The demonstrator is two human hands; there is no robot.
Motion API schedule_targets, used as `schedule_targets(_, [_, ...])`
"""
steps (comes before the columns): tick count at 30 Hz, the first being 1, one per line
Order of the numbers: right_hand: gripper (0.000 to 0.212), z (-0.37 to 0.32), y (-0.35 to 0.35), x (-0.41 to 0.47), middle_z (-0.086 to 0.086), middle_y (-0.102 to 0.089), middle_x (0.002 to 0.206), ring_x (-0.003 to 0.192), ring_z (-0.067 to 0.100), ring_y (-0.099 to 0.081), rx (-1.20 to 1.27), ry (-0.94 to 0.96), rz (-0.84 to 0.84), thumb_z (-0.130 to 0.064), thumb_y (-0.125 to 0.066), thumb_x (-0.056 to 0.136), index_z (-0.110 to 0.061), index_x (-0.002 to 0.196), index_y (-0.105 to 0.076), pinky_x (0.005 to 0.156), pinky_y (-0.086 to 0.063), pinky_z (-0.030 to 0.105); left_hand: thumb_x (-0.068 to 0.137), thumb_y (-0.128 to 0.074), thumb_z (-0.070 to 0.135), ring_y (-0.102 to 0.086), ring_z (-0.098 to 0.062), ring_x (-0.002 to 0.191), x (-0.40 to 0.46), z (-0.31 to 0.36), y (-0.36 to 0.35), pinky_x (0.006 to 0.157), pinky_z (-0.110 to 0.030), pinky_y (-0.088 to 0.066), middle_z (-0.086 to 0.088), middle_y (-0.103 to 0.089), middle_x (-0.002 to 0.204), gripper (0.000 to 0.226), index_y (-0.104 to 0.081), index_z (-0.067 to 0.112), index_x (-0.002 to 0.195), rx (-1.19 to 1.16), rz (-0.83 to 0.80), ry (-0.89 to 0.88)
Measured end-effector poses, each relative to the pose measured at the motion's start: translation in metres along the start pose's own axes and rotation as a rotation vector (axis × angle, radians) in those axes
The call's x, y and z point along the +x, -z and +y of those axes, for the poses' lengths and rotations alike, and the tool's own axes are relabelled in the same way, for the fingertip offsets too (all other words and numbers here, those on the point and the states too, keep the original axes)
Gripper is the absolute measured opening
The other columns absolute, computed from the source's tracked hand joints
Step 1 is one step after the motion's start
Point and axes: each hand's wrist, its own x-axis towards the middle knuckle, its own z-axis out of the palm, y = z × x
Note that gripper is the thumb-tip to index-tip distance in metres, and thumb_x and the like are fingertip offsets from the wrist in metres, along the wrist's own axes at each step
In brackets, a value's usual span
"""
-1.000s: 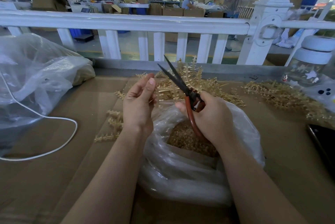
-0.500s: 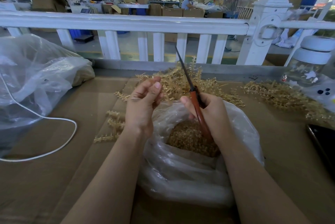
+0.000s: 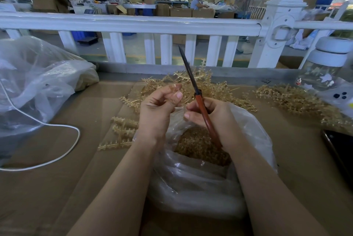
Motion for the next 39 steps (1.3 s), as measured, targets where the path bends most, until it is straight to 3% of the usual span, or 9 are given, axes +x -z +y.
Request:
schedule_targets(3, [0.021,0.0,0.0,-0.001,0.007,-0.075,0.091,0.086,0.019,-0.073,0.022,0.009,0.018,-0.01,-0.086,0.075,-0.011,0.091,-0.072,0.081,-0.06,0.03,0.074,-0.073,0.014,-0.063,-0.003,0.073,0.0,0.0,-0.001,0.068,-0.017,-0.05,0.008,-0.075,0.091,0.013,-0.069,0.014,0.087,-0.011,-0.004,0.013])
schedule_targets(9, [0.021,-0.001,0.002,0.001,-0.011,-0.071,0.076,0.075,0.014,-0.07,0.069,-0.004,0.069,-0.009,-0.085,0.077,-0.018,0.089,-0.07,0.074,-0.061,0.031,0.07,-0.077,0.021,-0.06,-0.009,0.059,0.001,0.0,0.003,0.059,-0.02,-0.047,-0.001,-0.068,0.071,0.028,-0.059,0.014,0.09,0.006,-0.015,0.114])
schedule_targets(13, [0.018,0.001,0.004,0.001,-0.001,-0.072,0.08,0.074,0.011,-0.069,0.025,0.056,0.126,-0.011,-0.083,0.08,-0.019,0.09,-0.07,0.07,-0.058,0.028,0.069,-0.078,0.031,-0.056,-0.008,0.059,0.002,0.0,0.006,0.055,-0.019,-0.045,-0.003,-0.069,0.076,0.029,-0.069,0.01,0.087,0.194,-0.226,0.293])
schedule_targets(21, [0.021,0.002,0.005,0.001,-0.009,-0.076,0.088,0.084,0.006,-0.071,-0.023,0.109,0.117,-0.007,-0.076,0.087,-0.025,0.097,-0.072,0.081,-0.058,0.025,0.062,-0.08,0.012,-0.067,-0.011,0.06,0.001,0.002,0.008,0.058,-0.019,-0.056,-0.008,-0.072,0.071,0.023,-0.073,0.006,0.084,0.094,-0.199,0.392])
schedule_targets(24, [0.02,0.003,0.005,0.002,-0.015,-0.075,0.086,0.083,0.0,-0.069,-0.019,0.137,0.141,-0.01,-0.077,0.087,-0.027,0.095,-0.072,0.077,-0.054,0.016,0.062,-0.079,0.011,-0.068,-0.011,0.06,0.0,0.003,0.008,0.057,-0.019,-0.055,-0.007,-0.073,0.071,0.022,-0.072,0.006,0.082,0.03,-0.163,0.403])
schedule_targets(28, [0.018,0.003,0.005,0.003,-0.02,-0.072,0.081,0.079,-0.003,-0.068,-0.083,0.127,0.2,-0.033,-0.082,0.08,-0.028,0.093,-0.07,0.069,-0.048,0.01,0.064,-0.079,0.011,-0.067,-0.01,0.061,0.003,0.005,0.01,0.059,-0.019,-0.056,-0.006,-0.072,0.071,0.016,-0.074,0.008,0.079,-0.137,-0.081,0.387])
schedule_targets(33, [0.054,0.007,0.002,0.002,-0.024,-0.068,0.088,0.085,-0.004,-0.064,-0.218,0.097,0.184,-0.077,-0.069,0.064,-0.033,0.094,-0.063,0.076,-0.046,0.021,0.068,-0.075,0.01,-0.069,-0.008,0.065,0.005,0.005,0.009,0.063,-0.017,-0.057,-0.002,-0.074,0.076,0.01,-0.074,0.011,0.078,-0.212,0.025,0.288])
schedule_targets(36, [0.055,0.008,0.003,0.0,-0.03,-0.065,0.094,0.087,-0.009,-0.061,-0.354,0.102,0.16,-0.083,-0.06,0.065,-0.037,0.095,-0.058,0.072,-0.045,0.022,0.07,-0.073,0.01,-0.068,-0.007,0.066,0.006,0.005,0.009,0.066,-0.016,-0.057,0.0,-0.073,0.072,0.013,-0.071,0.011,0.083,-0.191,0.062,0.217])
schedule_targets(39, [0.057,0.009,0.003,-0.002,-0.02,-0.066,0.085,0.08,-0.002,-0.062,-0.531,0.112,0.115,-0.087,-0.055,0.066,-0.038,0.096,-0.056,0.068,-0.048,0.025,0.073,-0.072,0.006,-0.067,-0.007,0.066,0.006,0.006,0.01,0.066,-0.017,-0.055,0.001,-0.072,0.07,0.013,-0.07,0.009,0.086,-0.171,0.087,0.153])
